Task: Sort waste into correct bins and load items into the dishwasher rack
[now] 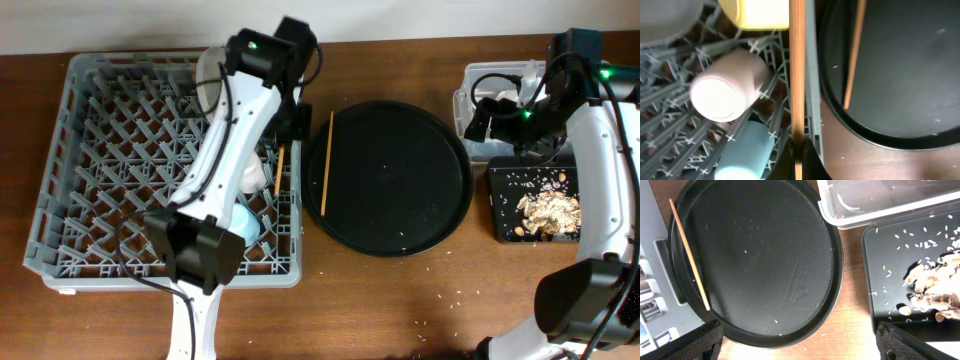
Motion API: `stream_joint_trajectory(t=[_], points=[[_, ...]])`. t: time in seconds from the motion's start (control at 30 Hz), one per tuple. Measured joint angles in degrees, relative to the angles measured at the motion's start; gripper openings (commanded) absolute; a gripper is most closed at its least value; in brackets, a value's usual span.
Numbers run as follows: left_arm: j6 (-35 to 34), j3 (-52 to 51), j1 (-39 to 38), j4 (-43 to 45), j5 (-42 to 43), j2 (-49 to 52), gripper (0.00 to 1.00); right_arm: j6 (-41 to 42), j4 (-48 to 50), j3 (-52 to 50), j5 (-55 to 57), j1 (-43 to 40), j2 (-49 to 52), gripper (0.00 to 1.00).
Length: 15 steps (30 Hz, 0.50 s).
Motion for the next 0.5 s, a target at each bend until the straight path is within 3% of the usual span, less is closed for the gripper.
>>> stream_joint_trajectory(t=[0.13, 0.3, 0.5], points=[[-2.1, -7.2, -0.4, -0.3, 0.0, -0.1, 0.0, 0.0, 0.0, 0.0, 0.0, 0.0, 0.0, 0.99], [-2.5, -7.7, -3.1, -0.3, 0.0, -0.5, 0.0, 0.0, 0.0, 0.0, 0.0, 0.0, 0.0, 0.99], [-5.1, -17.5, -4.3, -0.3, -0.4, -9.5, 0.0, 0.0, 0.0, 0.0, 0.0, 0.0, 0.0, 0.99]])
